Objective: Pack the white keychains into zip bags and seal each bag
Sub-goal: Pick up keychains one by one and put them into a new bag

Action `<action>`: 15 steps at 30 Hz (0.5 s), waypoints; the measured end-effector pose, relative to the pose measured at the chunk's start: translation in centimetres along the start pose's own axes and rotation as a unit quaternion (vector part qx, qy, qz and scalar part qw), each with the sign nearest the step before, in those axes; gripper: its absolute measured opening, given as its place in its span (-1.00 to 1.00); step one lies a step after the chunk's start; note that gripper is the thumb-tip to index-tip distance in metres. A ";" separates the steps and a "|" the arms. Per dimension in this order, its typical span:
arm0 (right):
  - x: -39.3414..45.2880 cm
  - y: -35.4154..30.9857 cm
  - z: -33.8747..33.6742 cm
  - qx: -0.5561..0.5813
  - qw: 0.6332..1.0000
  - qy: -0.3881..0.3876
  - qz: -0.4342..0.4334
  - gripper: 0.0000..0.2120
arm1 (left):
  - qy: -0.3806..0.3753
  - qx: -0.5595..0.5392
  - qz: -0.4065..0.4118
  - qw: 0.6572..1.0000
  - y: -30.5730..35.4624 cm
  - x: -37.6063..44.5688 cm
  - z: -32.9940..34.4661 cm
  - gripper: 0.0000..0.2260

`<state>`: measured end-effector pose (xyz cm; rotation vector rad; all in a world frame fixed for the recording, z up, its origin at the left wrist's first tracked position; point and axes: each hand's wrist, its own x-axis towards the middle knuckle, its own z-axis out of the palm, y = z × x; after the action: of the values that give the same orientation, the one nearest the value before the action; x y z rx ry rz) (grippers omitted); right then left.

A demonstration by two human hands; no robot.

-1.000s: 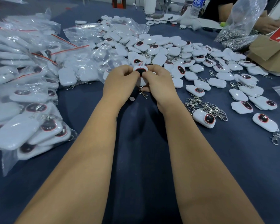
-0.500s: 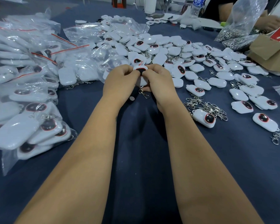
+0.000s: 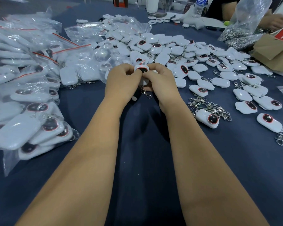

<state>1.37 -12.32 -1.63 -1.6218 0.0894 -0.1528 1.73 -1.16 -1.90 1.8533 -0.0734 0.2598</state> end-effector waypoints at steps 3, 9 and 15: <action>-0.1 -0.1 0.0 0.012 1.000 0.003 0.004 -0.88 | 0.005 -0.016 -0.022 1.000 0.0 0.1 -0.1 -0.66; -0.4 -0.3 -0.1 0.013 1.000 0.002 -0.002 -0.91 | 0.012 -0.020 -0.031 0.999 0.0 0.1 0.0 -0.64; -0.3 -0.7 -0.2 0.098 0.993 0.068 -0.013 -0.89 | 0.030 -0.001 -0.011 0.999 -0.3 0.1 0.0 -0.84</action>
<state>1.03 -12.48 -0.94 -1.4162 0.1535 -0.2827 1.85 -1.04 -2.13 1.8415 -0.0114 0.3004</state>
